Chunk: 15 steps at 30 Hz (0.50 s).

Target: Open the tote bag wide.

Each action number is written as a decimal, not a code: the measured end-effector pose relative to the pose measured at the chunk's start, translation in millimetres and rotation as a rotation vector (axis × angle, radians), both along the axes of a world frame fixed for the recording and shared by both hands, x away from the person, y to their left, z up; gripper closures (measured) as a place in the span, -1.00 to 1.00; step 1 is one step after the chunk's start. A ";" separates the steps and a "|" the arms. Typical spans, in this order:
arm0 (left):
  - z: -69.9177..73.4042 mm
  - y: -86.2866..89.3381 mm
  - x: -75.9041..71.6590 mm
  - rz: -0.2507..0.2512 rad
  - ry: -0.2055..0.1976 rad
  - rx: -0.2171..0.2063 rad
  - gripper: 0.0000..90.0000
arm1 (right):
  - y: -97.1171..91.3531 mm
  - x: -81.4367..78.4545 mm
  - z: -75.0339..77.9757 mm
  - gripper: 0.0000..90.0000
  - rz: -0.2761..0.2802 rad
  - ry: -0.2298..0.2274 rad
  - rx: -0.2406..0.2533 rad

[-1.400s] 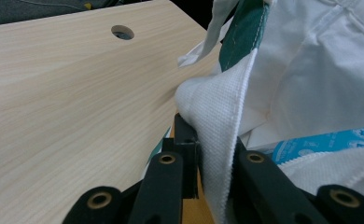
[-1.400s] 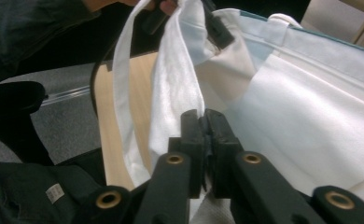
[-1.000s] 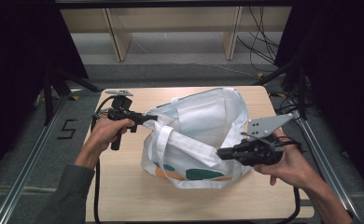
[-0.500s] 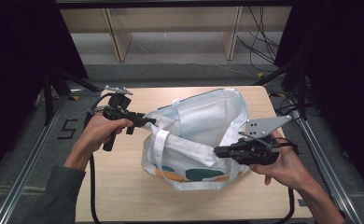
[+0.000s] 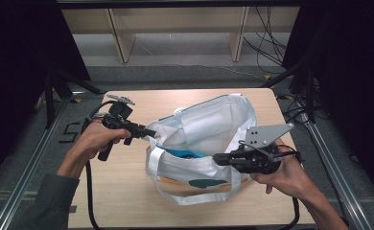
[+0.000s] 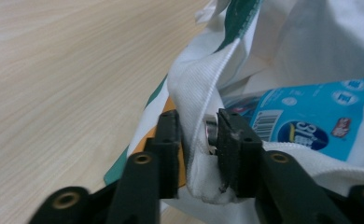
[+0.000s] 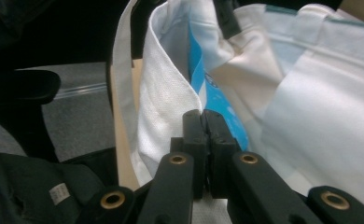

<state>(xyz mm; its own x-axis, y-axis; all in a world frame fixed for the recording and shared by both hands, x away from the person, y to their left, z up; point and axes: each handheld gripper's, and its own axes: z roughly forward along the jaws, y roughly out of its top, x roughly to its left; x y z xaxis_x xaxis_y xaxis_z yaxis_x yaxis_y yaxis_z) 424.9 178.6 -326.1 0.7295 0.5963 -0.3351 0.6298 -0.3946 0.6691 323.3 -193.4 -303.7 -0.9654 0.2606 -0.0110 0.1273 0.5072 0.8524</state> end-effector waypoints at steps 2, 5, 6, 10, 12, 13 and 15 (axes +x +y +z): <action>-4.6 -2.6 2.1 0.009 -0.006 -0.004 0.63 | -0.4 -0.1 1.1 0.99 -0.020 -0.012 0.004; -10.6 -5.1 12.8 0.062 -0.015 -0.026 0.71 | -4.4 2.1 5.7 0.97 -0.068 -0.009 0.004; -11.9 -6.2 15.4 0.067 -0.013 -0.028 0.72 | -5.4 5.3 7.1 0.95 -0.068 -0.025 0.004; -16.6 -12.0 27.0 0.081 0.014 -0.040 0.73 | -4.8 11.7 13.5 0.74 -0.094 -0.009 0.038; -18.5 -12.9 31.4 0.097 0.010 -0.040 0.81 | 1.2 10.8 20.4 0.67 -0.089 0.008 0.066; -19.1 -12.7 33.0 0.094 0.016 -0.043 0.82 | 7.4 9.9 22.3 0.67 -0.086 0.001 0.080; -19.8 -12.7 33.9 0.097 0.019 -0.048 0.81 | 19.6 10.4 25.1 0.63 -0.082 -0.014 0.050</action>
